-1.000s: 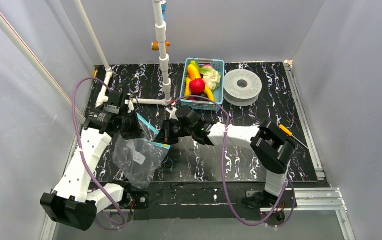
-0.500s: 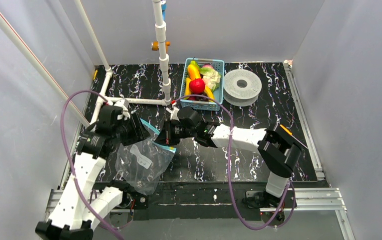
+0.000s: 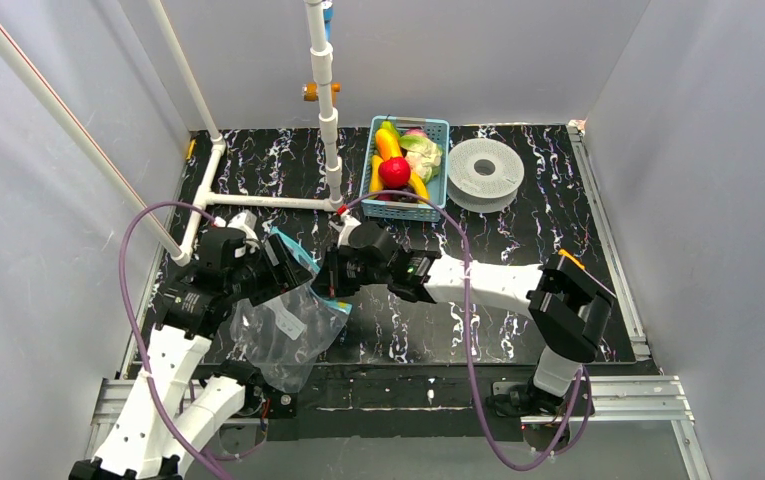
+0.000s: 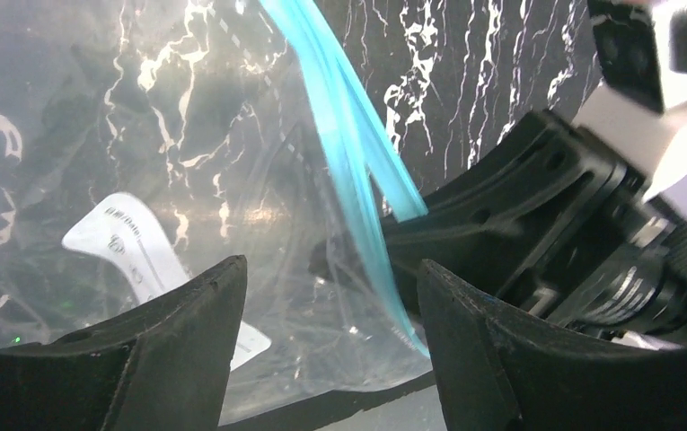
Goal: Place the food in the zip-top bag and seal the zipper
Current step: Open the zipper of the food storage bag at the center of the board.
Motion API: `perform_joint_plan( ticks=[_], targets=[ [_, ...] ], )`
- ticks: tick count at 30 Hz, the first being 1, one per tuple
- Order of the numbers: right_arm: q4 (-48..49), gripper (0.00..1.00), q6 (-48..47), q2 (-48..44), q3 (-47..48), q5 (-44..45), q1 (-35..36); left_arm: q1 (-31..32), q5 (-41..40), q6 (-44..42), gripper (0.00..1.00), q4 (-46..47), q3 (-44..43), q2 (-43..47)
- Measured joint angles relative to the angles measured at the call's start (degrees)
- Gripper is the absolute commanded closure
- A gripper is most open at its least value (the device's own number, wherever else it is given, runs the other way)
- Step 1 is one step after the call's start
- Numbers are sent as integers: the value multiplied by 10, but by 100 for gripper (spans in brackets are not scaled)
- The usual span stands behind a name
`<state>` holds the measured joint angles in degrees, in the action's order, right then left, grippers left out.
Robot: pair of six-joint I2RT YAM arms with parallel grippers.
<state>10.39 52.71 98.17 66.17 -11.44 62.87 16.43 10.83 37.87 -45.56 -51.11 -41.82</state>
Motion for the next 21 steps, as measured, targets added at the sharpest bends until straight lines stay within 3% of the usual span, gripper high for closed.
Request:
perform_joint_plan(
  ticks=[3, 11, 13, 15, 21],
  targets=[
    [-23, 99, -31, -2, 10, 30, 19, 3, -10, 31, 35, 8, 1, 9],
    [-61, 99, -86, -24, 24, 98, 49, 10, -9, 94, 62, 32, 38, 29],
    [-64, 99, -93, -24, 25, 109, 49, 11, -10, 101, 75, 31, 54, 49],
    [-71, 99, -96, -24, 27, 116, 49, 11, -14, 100, 100, 30, 66, 77],
    [-79, 99, -96, -24, 42, 116, 39, 12, -67, 43, 100, 11, 57, 80]
  ],
)
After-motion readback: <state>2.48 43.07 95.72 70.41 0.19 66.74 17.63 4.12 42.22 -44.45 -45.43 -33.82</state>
